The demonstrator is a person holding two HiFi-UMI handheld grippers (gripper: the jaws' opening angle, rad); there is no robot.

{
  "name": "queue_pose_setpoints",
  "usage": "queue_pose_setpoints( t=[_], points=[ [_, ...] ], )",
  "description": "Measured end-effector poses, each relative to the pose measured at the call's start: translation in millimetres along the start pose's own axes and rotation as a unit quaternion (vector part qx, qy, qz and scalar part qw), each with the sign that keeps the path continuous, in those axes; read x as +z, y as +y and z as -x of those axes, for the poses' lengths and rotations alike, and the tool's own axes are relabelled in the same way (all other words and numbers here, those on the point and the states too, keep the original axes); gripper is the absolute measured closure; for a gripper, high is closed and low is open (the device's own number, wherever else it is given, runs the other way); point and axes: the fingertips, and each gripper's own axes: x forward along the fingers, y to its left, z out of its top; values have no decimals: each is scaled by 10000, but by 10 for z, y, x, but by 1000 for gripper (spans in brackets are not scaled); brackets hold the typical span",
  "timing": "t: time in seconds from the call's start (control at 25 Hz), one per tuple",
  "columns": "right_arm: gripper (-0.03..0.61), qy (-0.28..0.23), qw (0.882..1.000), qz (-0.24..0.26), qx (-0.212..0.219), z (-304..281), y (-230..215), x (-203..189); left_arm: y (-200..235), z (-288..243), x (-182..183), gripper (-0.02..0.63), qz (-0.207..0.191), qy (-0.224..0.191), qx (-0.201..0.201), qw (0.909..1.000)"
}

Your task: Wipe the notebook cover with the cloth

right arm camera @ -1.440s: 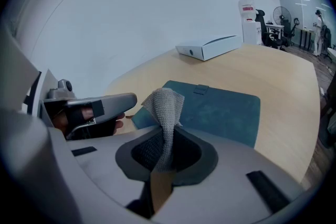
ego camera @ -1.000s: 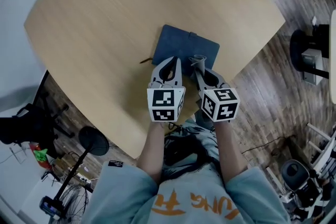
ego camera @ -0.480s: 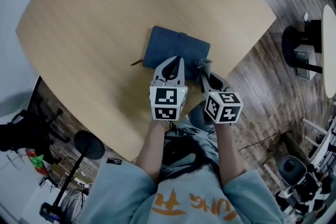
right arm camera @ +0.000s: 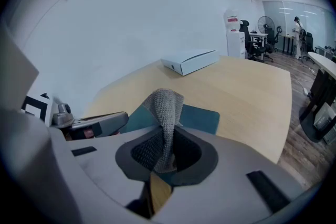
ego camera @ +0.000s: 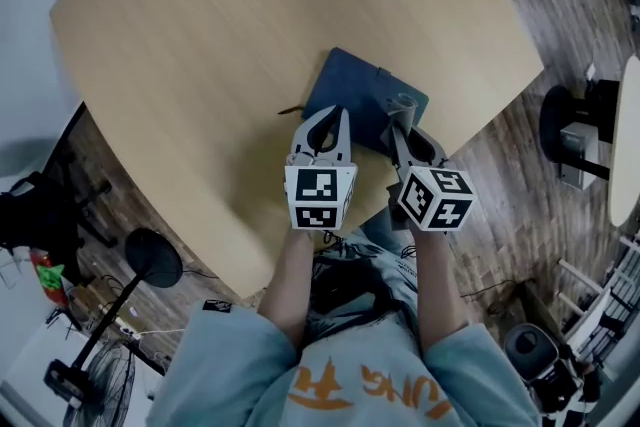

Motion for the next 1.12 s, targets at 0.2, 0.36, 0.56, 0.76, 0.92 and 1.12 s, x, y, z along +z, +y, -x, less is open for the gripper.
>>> queue_pose_setpoints(
  t=[0.2, 0.36, 0.56, 0.76, 0.92, 1.12],
  points=[
    [546, 46, 9990, 306, 322, -168, 389, 74, 389, 242, 2, 595, 281, -216, 468, 9983],
    [546, 122, 9972, 519, 523, -337, 624, 147, 622, 344, 16, 595, 441, -301, 717, 9960],
    [546, 220, 9946, 730, 698, -563, 904, 168, 843, 427, -44, 595, 580, -344, 896, 9937],
    [546, 364, 9926, 827, 817, -813, 1124, 187, 997, 440, -60, 595, 656, -389, 956, 9925],
    [546, 452, 9914, 861, 879, -955, 1215, 190, 1074, 438, -48, 595, 718, -479, 1011, 9911],
    [546, 547, 9906, 883, 892, -1046, 1234, 168, 1121, 423, -21, 595, 656, -558, 1066, 9906]
  ],
)
